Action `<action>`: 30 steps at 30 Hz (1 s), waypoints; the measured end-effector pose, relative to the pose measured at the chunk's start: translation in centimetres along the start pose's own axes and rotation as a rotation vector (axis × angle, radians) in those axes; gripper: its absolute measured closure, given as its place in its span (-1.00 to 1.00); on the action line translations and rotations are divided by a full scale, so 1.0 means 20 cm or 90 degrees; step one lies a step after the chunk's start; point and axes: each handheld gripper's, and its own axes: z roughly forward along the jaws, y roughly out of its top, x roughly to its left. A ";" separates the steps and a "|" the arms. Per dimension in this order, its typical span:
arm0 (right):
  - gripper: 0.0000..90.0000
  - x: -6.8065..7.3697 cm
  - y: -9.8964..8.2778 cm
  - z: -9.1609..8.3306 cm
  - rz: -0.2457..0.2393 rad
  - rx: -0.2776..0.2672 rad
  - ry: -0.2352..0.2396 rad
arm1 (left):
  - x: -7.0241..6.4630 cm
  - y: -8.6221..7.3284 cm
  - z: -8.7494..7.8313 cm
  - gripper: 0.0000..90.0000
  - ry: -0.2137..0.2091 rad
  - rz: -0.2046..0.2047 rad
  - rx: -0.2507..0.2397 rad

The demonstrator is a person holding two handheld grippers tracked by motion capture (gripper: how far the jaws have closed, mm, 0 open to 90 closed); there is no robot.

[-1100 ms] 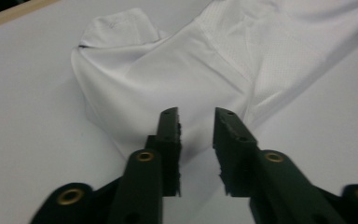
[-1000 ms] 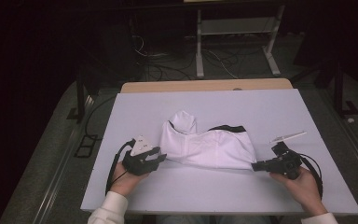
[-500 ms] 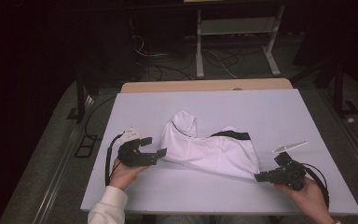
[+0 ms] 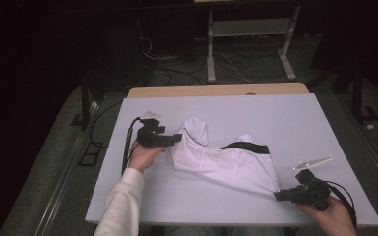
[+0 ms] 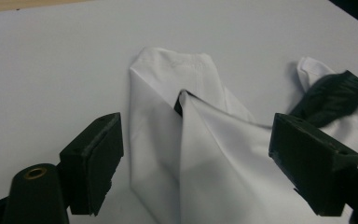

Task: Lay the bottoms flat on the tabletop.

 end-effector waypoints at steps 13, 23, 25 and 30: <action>-0.19 0.03 0.03 -0.03 0.007 -0.049 -0.057 | -0.01 0.11 0.26 -0.05 0.001 -0.014 0.074; -0.53 -0.03 0.17 0.01 0.002 -0.095 -0.087 | 0.00 0.08 0.21 0.89 -0.018 -0.038 0.018; -0.53 -0.06 0.21 0.01 0.007 -0.105 -0.092 | -0.01 0.06 0.17 0.90 -0.024 -0.028 -0.006; -0.52 -0.16 0.31 0.00 0.034 -0.135 -0.101 | -0.02 0.00 0.07 0.90 -0.030 -0.013 -0.062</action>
